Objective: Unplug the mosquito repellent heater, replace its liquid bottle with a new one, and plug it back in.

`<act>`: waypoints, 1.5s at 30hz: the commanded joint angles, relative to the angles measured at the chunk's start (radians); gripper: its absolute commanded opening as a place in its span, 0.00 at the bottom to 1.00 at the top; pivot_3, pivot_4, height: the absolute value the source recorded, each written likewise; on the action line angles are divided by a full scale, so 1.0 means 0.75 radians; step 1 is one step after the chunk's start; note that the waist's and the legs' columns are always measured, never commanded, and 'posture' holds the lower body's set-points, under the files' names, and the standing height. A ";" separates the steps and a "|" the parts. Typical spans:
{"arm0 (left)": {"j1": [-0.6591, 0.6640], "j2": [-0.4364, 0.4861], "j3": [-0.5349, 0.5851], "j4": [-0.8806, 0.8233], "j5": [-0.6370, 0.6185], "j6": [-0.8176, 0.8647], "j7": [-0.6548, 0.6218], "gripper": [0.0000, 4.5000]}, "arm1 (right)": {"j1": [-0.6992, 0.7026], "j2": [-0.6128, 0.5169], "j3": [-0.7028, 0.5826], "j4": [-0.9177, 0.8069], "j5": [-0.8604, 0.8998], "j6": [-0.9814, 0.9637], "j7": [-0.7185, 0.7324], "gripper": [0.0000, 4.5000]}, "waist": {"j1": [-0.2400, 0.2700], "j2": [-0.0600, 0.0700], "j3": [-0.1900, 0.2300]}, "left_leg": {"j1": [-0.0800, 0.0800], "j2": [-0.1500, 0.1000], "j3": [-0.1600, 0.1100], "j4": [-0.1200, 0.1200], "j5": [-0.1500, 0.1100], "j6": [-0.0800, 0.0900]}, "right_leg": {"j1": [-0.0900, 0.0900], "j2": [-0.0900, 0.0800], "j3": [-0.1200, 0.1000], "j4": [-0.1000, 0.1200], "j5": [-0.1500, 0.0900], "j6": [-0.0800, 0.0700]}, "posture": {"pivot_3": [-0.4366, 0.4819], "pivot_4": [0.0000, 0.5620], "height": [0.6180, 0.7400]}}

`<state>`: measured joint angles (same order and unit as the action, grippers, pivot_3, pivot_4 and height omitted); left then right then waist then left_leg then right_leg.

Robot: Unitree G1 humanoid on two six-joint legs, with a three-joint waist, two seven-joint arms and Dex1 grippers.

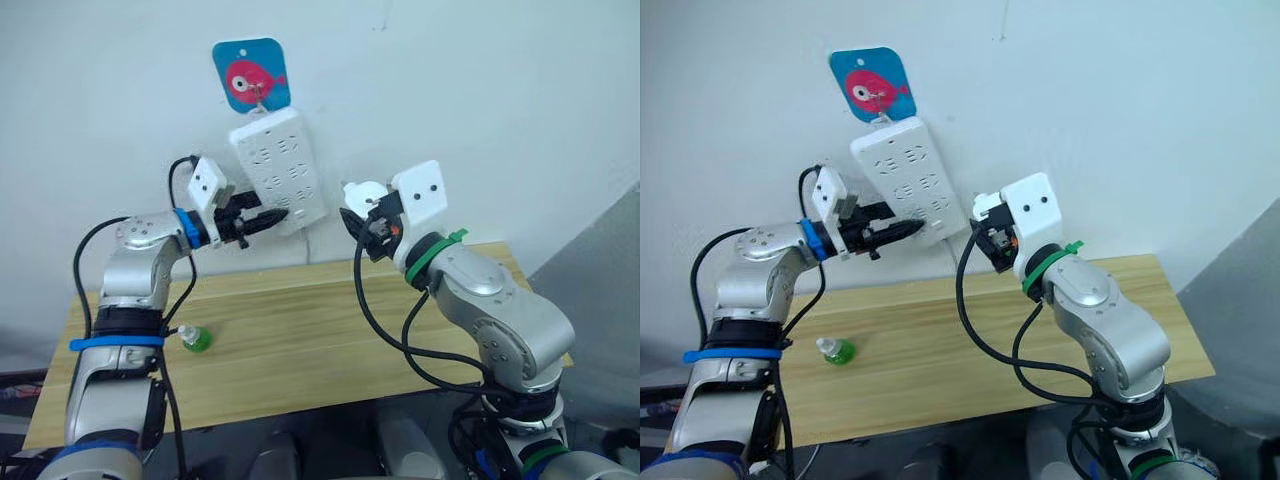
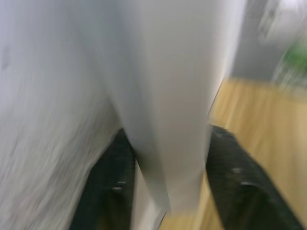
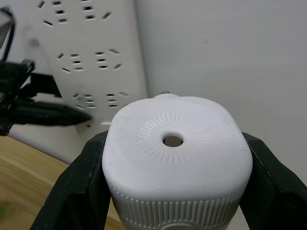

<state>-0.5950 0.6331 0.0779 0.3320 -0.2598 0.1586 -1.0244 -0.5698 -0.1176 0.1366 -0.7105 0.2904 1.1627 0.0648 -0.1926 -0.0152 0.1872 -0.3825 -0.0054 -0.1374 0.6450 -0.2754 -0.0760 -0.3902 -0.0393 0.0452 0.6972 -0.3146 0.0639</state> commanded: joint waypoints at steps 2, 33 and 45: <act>0.123 0.130 0.103 -0.174 0.026 -0.112 0.043 0.87 | -0.012 0.008 -0.037 -0.047 0.009 -0.047 0.013 0.67 | -0.005 0.000 0.000 | -0.002 0.000 0.000 0.000 0.000 -0.001 | -0.002 0.000 0.000 0.000 0.000 0.000 | 0.28 0.31 0.95; -0.055 -0.440 -0.197 -0.574 -0.216 0.021 0.220 1.00 | -0.010 0.440 -0.586 0.072 1.559 -0.540 -0.880 0.67 | -0.020 0.006 0.002 | -0.002 0.000 0.004 0.000 -0.001 0.002 | 0.001 0.000 0.002 0.000 0.000 0.000 | 0.23 0.27 0.95; -0.085 -0.455 -0.182 -0.607 -0.277 0.076 0.235 1.00 | 0.085 0.245 -0.431 0.085 1.708 -0.791 -0.962 0.67 | -0.031 0.006 0.001 | -0.002 0.000 0.003 0.001 -0.001 0.002 | 0.001 0.000 0.001 -0.001 0.000 0.000 | 0.23 0.26 0.95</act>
<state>-0.6496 0.2895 -0.0572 -0.0748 -0.4531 0.2119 -0.8424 -0.5080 0.0740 -0.2031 -0.6229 1.5383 0.5989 -0.6593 -0.2156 -0.0107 0.1882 -0.3843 -0.0057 -0.1350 0.6457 -0.2763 -0.0743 -0.3893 -0.0393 0.0462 0.6965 -0.3147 0.0636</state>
